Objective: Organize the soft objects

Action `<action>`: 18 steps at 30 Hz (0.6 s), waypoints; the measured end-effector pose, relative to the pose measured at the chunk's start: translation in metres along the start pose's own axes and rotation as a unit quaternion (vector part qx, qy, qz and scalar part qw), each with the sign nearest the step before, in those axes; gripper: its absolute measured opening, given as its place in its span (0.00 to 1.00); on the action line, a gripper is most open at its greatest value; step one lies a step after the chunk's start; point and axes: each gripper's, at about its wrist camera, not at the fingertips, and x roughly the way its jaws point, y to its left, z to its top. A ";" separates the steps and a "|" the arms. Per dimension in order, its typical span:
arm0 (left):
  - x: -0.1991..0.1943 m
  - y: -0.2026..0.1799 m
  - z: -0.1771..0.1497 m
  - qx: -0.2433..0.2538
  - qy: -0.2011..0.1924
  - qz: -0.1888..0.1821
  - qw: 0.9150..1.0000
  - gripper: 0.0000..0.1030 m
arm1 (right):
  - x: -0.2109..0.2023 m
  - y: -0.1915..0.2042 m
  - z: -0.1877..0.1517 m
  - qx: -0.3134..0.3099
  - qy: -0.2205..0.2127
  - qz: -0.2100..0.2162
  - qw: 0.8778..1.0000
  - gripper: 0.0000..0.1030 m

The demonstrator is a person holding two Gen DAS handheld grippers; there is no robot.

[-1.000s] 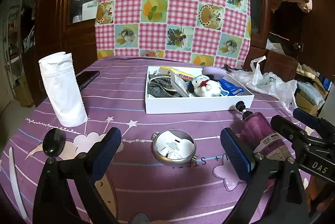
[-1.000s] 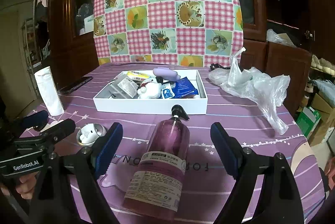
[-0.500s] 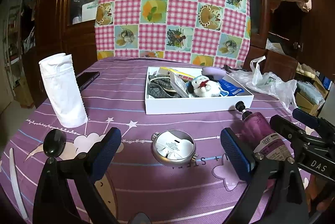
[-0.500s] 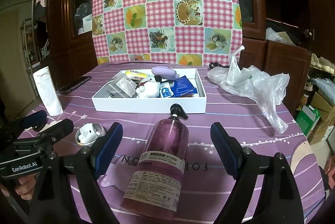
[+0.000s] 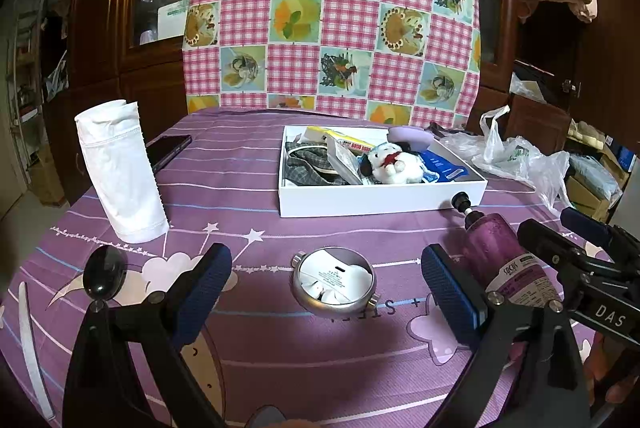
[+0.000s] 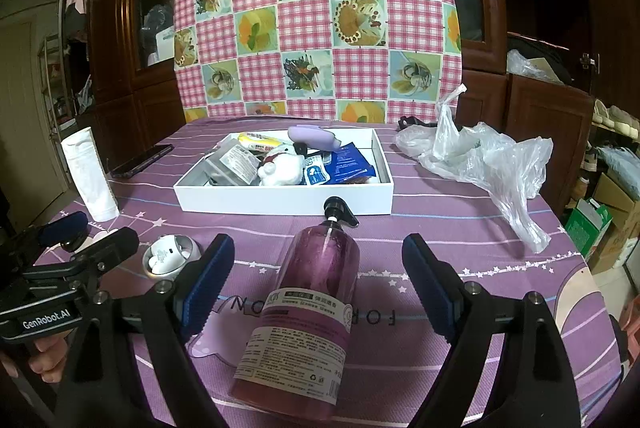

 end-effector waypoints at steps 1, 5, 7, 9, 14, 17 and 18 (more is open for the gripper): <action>0.000 0.000 0.000 0.001 0.000 -0.001 1.000 0.94 | 0.000 0.000 0.000 0.000 0.000 0.000 1.000 0.83; 0.000 -0.001 0.000 0.004 -0.001 -0.001 1.000 0.94 | 0.000 0.000 0.000 0.000 0.000 0.000 1.000 0.83; -0.001 -0.002 0.000 0.006 -0.001 0.000 1.000 0.94 | 0.000 0.000 0.000 0.000 0.000 0.000 1.000 0.83; -0.001 -0.002 0.000 0.005 -0.003 0.000 1.000 0.94 | 0.000 0.000 0.000 0.000 0.000 0.000 1.000 0.83; -0.001 -0.002 0.000 0.005 -0.003 0.000 1.000 0.94 | 0.000 0.000 0.001 0.000 0.000 0.000 1.000 0.83; -0.001 -0.002 0.000 0.005 -0.004 0.000 1.000 0.94 | 0.001 -0.002 -0.001 0.002 0.000 -0.001 1.000 0.83; -0.001 -0.002 0.000 0.006 -0.004 0.000 1.000 0.94 | 0.001 -0.002 -0.001 0.001 0.000 -0.001 1.000 0.83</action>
